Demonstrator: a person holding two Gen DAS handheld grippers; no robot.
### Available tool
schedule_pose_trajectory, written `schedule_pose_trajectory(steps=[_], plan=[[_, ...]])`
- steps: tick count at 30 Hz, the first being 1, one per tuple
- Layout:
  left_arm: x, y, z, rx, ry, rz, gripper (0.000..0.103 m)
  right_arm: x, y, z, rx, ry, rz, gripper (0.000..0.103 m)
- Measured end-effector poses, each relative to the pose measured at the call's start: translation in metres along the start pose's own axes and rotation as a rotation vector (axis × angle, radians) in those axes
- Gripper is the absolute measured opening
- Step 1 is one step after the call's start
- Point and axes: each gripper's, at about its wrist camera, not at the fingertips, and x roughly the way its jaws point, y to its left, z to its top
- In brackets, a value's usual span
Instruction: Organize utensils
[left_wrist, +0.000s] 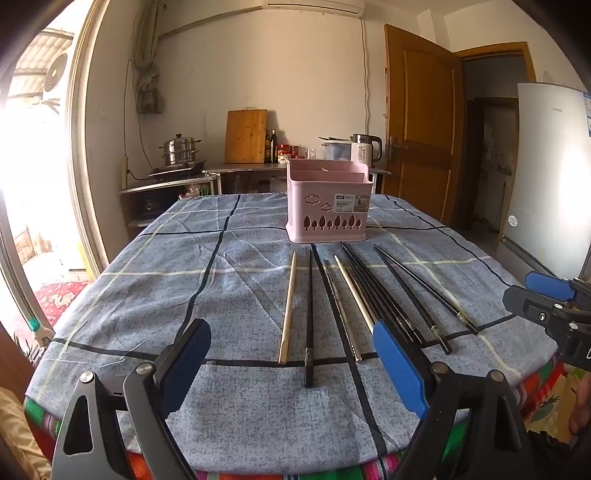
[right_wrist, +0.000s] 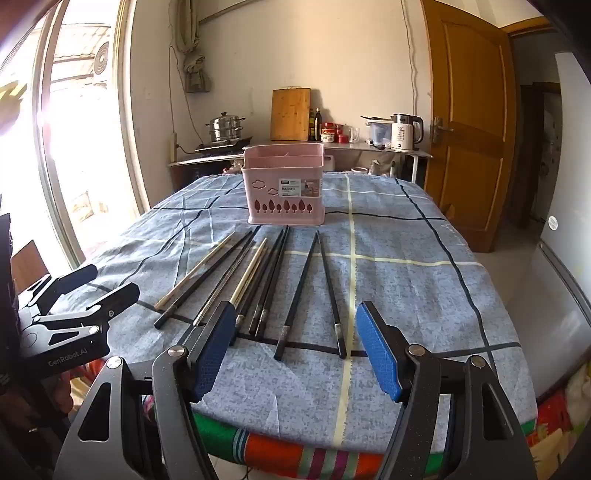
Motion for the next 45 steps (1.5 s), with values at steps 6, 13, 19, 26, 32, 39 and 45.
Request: schedule_pose_trajectory(steps=[6, 13, 19, 26, 32, 39, 45], plan=[[0.001, -0.006, 0.001, 0.002, 0.017, 0.006, 0.09, -0.001, -0.004, 0.001, 0.004, -0.01, -0.011, 0.068], [0.004, 0.003, -0.001, -0.011, 0.012, -0.008, 0.09, 0.002, 0.005, 0.004, 0.001, 0.002, -0.016, 0.068], [0.007, 0.004, -0.002, -0.011, 0.016, -0.007, 0.09, 0.005, -0.001, 0.002, -0.002, 0.01, -0.003, 0.068], [0.009, 0.004, -0.004, -0.008, 0.015, -0.01, 0.09, 0.006, -0.001, 0.001, 0.002, 0.015, -0.001, 0.068], [0.008, 0.005, -0.004, -0.011, 0.019, -0.016, 0.09, 0.008, 0.0, -0.001, 0.0, 0.019, 0.002, 0.068], [0.005, 0.002, -0.006, -0.001, 0.018, -0.03, 0.09, 0.008, 0.0, -0.001, 0.001, 0.023, 0.001, 0.068], [0.003, 0.002, -0.005, -0.004, 0.012, -0.028, 0.09, 0.007, -0.001, -0.001, 0.003, 0.023, 0.003, 0.068]])
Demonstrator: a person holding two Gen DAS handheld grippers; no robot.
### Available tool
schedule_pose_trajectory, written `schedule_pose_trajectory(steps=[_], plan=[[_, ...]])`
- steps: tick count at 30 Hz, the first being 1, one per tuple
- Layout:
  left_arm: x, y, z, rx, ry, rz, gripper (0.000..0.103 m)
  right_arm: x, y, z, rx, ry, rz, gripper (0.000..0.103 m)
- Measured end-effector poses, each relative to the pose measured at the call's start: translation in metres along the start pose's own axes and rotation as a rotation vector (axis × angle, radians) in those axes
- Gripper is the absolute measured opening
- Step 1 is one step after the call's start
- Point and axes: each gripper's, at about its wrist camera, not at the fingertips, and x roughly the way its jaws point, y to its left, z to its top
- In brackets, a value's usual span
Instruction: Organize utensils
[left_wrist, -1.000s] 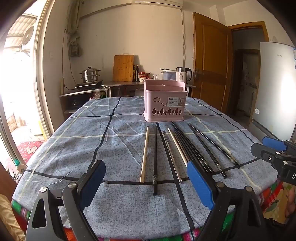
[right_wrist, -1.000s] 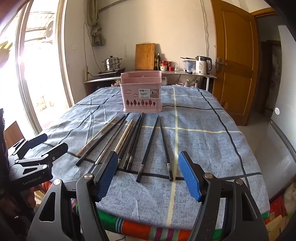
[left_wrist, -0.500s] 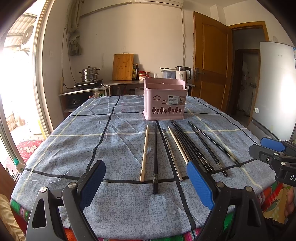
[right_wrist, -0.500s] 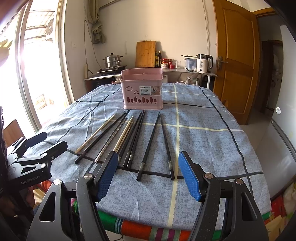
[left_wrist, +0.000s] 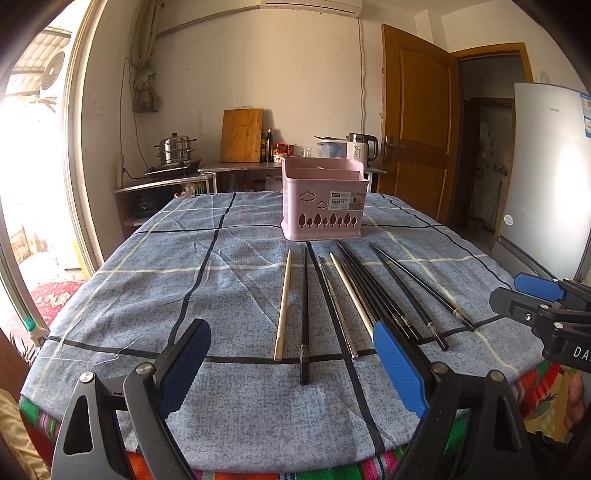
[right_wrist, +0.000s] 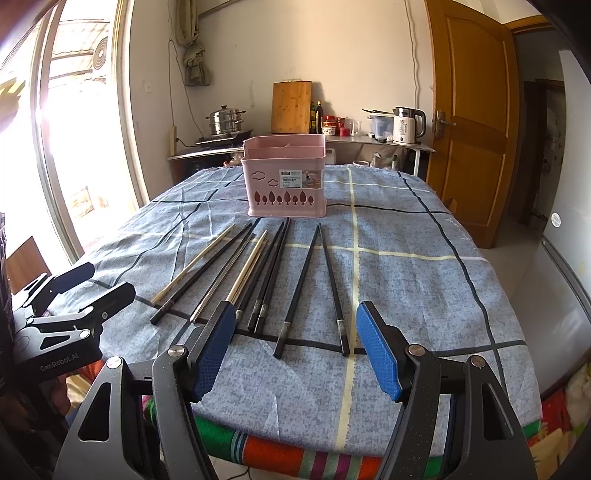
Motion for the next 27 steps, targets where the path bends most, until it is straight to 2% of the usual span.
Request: schedule_pose_trajectory(steps=[27], plan=[[-0.0008, 0.0005, 0.0003, 0.001, 0.006, -0.001, 0.09, -0.0022, -0.0013, 0.0012, 0.0, 0.005, 0.004, 0.068]])
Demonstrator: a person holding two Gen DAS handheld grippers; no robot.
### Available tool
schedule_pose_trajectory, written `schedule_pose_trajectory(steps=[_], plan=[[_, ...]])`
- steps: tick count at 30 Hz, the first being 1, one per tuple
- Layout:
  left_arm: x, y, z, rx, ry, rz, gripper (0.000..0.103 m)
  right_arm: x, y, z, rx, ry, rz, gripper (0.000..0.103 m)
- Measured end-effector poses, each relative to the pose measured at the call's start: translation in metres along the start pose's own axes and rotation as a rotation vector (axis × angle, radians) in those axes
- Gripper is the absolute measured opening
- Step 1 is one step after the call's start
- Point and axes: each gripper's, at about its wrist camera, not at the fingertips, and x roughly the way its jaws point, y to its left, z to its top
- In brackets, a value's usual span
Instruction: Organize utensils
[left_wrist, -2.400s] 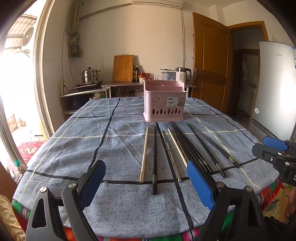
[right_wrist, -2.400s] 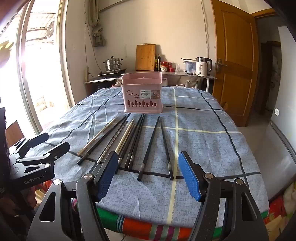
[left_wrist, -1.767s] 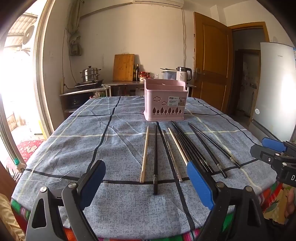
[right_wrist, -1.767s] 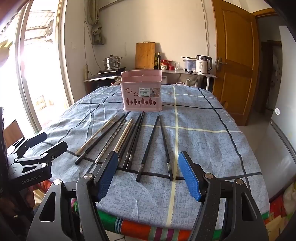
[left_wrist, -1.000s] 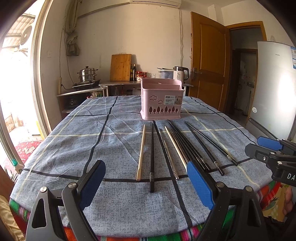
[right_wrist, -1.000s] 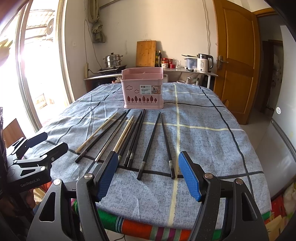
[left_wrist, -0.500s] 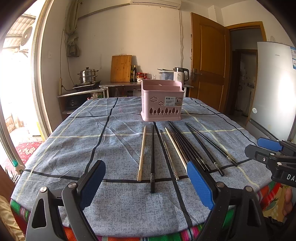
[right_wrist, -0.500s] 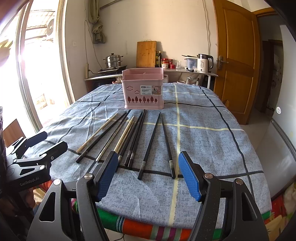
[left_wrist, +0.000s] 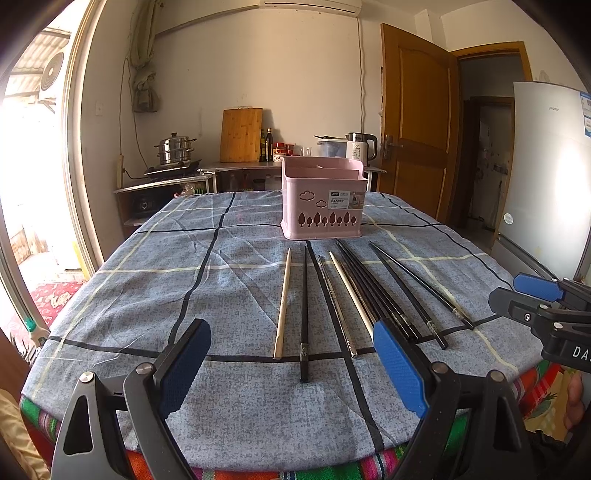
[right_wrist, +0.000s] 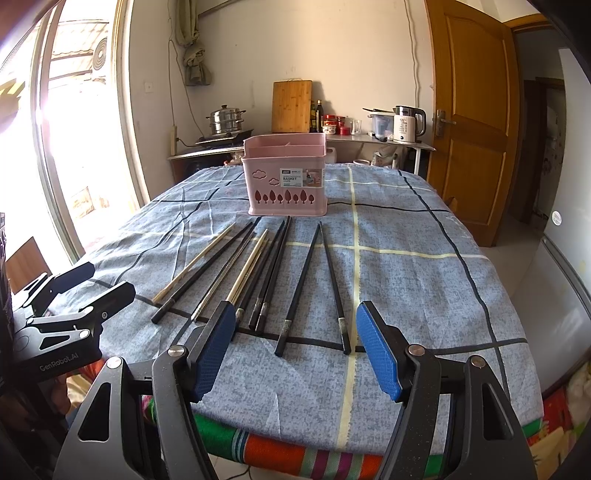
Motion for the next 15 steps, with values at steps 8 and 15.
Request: schedule_pose_trajectory(steps=[8, 15], plan=[[0.0001, 0.0004, 0.0001, 0.0, -0.001, -0.001, 0.09, -0.0004, -0.0002, 0.0, 0.001, 0.0, 0.0, 0.068], [0.0003, -0.0003, -0.0001, 0.004, 0.0, -0.003, 0.09, -0.0005, -0.0002, -0.0011, 0.001, 0.0, -0.001, 0.068]])
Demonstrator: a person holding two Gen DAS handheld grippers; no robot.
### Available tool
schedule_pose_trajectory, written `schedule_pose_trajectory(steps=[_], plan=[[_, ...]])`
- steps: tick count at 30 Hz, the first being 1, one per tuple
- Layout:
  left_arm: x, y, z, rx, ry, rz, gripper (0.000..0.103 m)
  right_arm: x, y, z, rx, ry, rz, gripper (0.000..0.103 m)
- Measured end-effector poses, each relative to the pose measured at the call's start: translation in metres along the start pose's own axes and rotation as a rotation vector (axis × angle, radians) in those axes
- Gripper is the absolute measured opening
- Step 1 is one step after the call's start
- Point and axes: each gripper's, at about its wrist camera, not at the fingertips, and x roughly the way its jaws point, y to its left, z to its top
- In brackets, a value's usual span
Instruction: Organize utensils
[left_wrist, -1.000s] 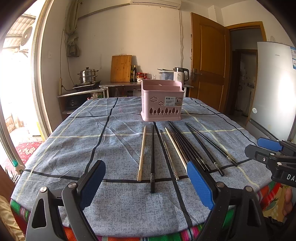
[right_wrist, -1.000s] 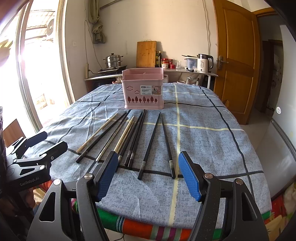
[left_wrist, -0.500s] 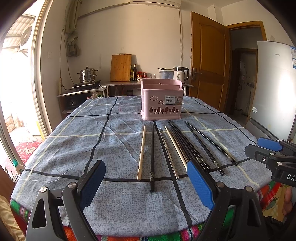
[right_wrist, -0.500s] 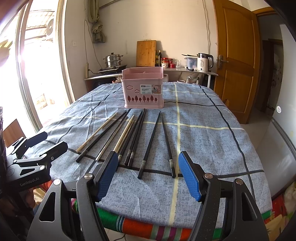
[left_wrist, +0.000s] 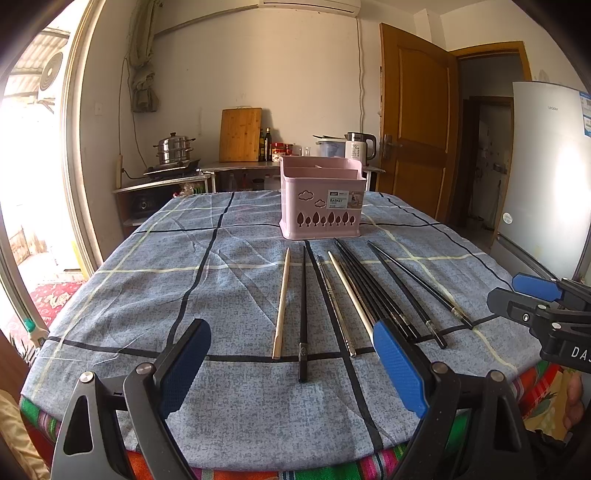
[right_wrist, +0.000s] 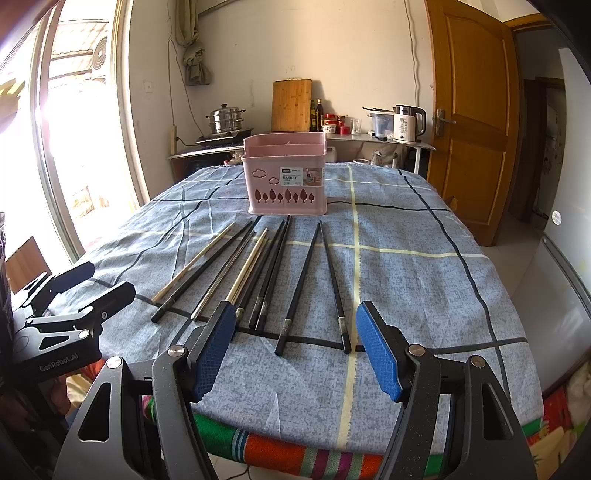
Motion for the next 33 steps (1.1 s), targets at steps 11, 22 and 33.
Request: schedule_pose_trajectory(steps=[11, 22, 33], plan=[[0.007, -0.001, 0.0, 0.007, 0.013, 0.003, 0.09, 0.004, 0.0, 0.0, -0.002, 0.009, 0.001, 0.068], [0.044, 0.016, 0.022, 0.019, 0.058, -0.002, 0.09, 0.029, 0.003, 0.02, -0.012, 0.028, 0.029, 0.068], [0.128, 0.04, 0.057, 0.018, 0.196, -0.011, 0.087, 0.084, 0.008, 0.055, -0.005, 0.072, 0.067, 0.068]])
